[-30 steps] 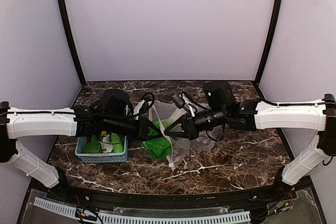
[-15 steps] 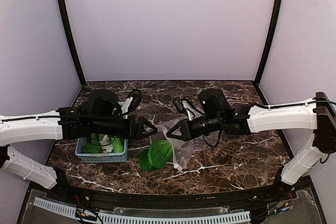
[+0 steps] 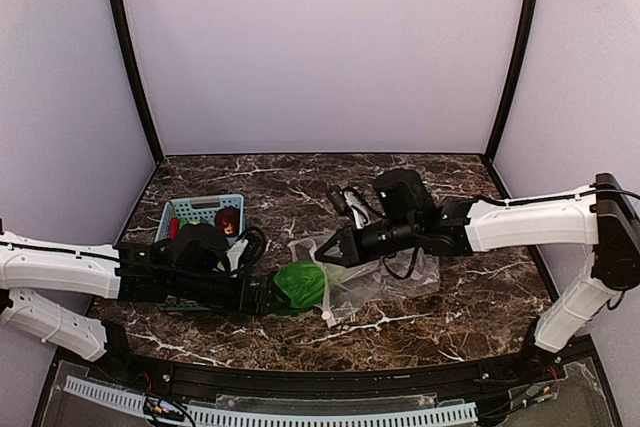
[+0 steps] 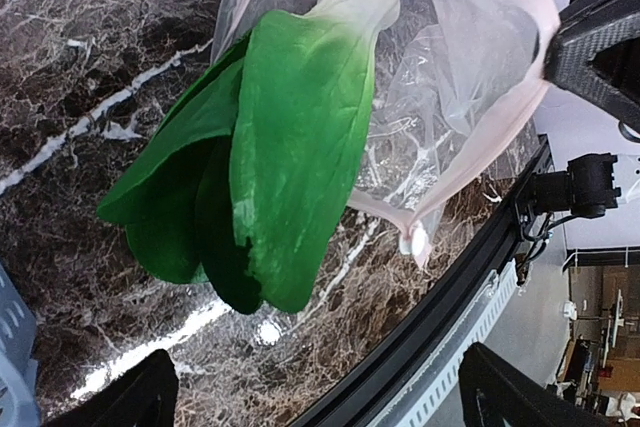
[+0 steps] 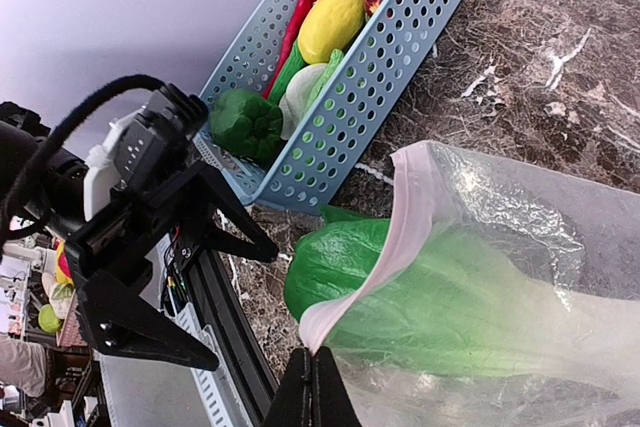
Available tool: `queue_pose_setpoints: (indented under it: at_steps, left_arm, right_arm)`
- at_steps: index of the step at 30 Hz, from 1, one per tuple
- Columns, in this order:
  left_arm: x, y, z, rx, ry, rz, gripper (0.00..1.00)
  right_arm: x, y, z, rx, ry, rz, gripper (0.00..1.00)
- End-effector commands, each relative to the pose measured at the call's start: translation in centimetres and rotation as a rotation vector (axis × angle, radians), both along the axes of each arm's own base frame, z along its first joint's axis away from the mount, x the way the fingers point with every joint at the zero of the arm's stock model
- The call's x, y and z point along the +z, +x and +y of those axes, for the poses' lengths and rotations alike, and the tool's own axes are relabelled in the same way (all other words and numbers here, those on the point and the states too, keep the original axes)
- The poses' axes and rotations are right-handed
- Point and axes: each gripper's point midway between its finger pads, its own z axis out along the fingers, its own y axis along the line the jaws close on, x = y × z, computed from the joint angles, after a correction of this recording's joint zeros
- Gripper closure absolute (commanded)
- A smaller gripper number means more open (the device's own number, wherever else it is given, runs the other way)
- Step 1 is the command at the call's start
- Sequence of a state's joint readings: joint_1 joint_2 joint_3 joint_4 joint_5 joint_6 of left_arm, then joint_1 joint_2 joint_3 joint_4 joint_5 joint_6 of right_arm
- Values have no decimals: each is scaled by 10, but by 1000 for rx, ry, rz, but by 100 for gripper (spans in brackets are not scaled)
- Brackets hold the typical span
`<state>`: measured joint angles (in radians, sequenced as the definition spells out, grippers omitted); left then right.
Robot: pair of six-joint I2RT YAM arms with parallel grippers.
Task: Place the food in the zip-top bag and seal the zipper
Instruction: Adjust the fake vegetable in the zipper food storage bag.
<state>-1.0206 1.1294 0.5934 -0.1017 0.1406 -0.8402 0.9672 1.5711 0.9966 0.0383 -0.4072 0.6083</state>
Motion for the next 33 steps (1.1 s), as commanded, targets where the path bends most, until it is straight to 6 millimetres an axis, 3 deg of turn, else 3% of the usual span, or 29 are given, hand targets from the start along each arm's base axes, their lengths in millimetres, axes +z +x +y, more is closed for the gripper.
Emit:
queue_pose_setpoints:
  at_steps: [1,7,17,26,33]
  left_arm:
    - [-5,8,-6,34,3,-11,1]
    - [-10,14,-10,72,-8,-1,1]
    - [1,15,-7,126,-103,-7,1]
    - [28,19,2,158,-131,-59,1]
    - [21,15,10,187,-155,-37,1]
  right_arm:
    - [21,1,7,8,61,-28,100]
    - [42,-1,-2,-12,90,-57,100]
    - [69,-3,-17,-41,124,-105,100]
    - [62,-2,-20,-49,103,-99,100]
    - [68,-4,-20,-39,118,-102,100]
